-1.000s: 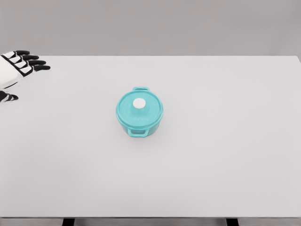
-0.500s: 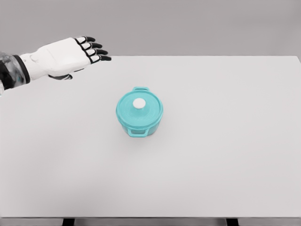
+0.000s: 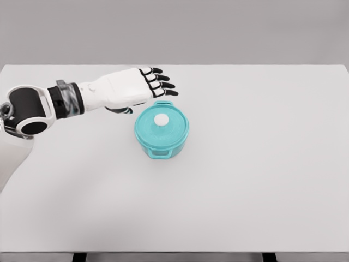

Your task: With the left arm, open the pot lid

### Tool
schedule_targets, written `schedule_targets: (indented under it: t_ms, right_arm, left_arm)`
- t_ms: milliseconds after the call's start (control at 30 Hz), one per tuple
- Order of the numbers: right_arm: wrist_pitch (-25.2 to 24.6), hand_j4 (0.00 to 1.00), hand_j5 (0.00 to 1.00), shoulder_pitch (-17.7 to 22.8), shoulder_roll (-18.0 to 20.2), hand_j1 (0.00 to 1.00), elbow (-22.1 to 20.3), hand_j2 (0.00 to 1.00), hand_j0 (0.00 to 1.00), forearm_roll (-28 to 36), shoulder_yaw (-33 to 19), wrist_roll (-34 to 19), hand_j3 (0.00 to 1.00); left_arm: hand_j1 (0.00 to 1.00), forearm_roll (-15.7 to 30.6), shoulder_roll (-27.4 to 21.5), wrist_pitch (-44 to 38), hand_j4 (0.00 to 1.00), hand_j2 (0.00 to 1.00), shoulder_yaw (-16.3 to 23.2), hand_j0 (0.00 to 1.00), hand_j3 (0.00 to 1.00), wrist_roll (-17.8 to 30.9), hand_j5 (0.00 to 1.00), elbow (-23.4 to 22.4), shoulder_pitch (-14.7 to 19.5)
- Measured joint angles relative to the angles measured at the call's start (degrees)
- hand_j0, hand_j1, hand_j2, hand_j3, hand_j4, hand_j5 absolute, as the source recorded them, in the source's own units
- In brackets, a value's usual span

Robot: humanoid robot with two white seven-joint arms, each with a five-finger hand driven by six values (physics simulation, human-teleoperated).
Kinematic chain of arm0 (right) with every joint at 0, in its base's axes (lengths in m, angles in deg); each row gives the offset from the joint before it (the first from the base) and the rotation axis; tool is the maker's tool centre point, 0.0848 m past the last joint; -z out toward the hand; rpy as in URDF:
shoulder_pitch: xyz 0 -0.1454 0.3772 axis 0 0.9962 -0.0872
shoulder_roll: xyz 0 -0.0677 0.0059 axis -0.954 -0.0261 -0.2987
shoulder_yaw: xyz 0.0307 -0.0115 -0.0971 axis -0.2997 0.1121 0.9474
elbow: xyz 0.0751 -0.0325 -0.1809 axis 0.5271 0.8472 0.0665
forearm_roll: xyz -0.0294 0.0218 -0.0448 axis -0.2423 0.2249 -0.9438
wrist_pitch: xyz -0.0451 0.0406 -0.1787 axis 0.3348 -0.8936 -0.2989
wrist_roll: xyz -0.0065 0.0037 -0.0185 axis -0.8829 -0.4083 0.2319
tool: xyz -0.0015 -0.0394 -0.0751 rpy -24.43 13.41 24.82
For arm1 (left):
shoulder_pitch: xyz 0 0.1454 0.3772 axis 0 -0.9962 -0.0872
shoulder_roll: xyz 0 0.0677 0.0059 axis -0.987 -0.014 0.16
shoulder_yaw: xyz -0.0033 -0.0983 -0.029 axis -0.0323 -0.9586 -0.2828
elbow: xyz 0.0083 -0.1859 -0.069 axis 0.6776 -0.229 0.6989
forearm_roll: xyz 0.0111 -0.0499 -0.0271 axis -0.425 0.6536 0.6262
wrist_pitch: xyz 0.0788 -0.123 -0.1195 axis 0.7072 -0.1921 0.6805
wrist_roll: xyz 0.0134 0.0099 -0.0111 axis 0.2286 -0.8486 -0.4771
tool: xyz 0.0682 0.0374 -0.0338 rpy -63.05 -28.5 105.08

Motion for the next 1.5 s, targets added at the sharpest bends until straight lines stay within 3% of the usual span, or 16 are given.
schedule_targets:
  t_ms: [333,500,600,1500]
  right_arm:
    - [0.01,1.00,1.00,0.00,0.00,1.00,0.00,1.00,1.00,0.00,0.02,0.01,1.00]
    - [0.00,1.00,1.00,0.00,0.00,1.00,0.00,1.00,1.00,0.00,0.02,0.00,1.00]
    - [0.01,1.00,1.00,0.00,0.00,1.00,0.00,1.00,1.00,0.00,0.02,0.00,1.00]
    - [-0.01,1.00,1.00,0.00,0.00,1.00,0.00,1.00,1.00,0.00,0.02,-0.02,1.00]
  left_arm:
    - [1.00,1.99,0.00,0.01,1.00,1.00,4.31,1.00,1.00,0.00,1.00,0.13,-0.17]
    - [1.00,1.91,0.00,0.01,1.00,1.00,4.70,1.00,1.00,0.00,1.00,0.11,-0.35]
    - [0.91,1.84,0.00,0.00,0.91,0.91,5.10,0.91,0.91,0.00,0.91,0.09,0.09]
    - [0.87,-0.10,0.02,0.00,0.87,0.87,6.01,0.87,0.87,0.00,0.87,-0.50,-0.17]
